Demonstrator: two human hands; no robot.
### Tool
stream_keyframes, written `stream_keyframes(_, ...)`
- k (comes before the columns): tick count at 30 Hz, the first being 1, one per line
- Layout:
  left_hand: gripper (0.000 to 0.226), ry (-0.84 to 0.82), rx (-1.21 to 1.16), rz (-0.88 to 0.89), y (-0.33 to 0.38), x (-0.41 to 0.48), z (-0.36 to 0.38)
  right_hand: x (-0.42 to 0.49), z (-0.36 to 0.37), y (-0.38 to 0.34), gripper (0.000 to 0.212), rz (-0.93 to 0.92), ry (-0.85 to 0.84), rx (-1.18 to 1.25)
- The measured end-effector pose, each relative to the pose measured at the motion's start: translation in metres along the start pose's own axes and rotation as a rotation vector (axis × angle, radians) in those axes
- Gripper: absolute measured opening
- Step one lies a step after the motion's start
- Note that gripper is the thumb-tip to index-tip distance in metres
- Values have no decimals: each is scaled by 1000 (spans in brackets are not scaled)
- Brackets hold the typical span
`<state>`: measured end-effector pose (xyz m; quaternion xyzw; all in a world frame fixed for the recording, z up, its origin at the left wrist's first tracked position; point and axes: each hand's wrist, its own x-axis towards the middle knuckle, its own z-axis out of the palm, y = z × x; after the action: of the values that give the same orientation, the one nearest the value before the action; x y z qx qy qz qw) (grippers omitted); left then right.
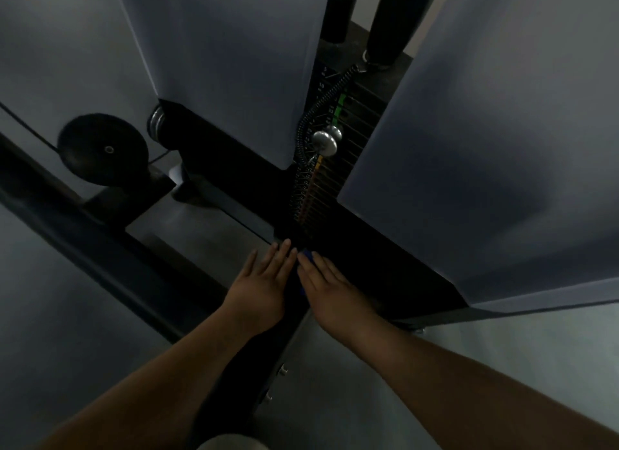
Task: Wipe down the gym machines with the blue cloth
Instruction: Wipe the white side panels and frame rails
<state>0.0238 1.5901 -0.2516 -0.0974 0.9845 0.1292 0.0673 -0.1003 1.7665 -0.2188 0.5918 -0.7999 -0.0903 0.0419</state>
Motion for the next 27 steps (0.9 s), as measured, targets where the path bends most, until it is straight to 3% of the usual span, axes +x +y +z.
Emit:
stream_keyframes(8, 82, -15, -12, -1, -1, -2, 2, -41, -6, 34, 70, -123, -87, 42)
stream_keyframes(11, 82, -43, -28, -20, 2, -1, 3, -29, -5, 24, 66, -162, -82, -98)
stream_keyframes(15, 80, -10, -23, -11, -5, -6, 4, -20, -9, 21, 61, -154, -104, -83)
stream_keyframes(19, 78, 7, -43, -12, -3, -4, -2, -66, 0, 45, 65, -133, -105, -3)
stream_keyframes(23, 90, -20, -77, -51, 11, -4, 9, -53, -15, 38, 71, -3, -283, 169)
stream_keyframes(27, 90, -45, -59, -97, 18, -5, 6, -24, -16, 29, 56, -169, -95, 16)
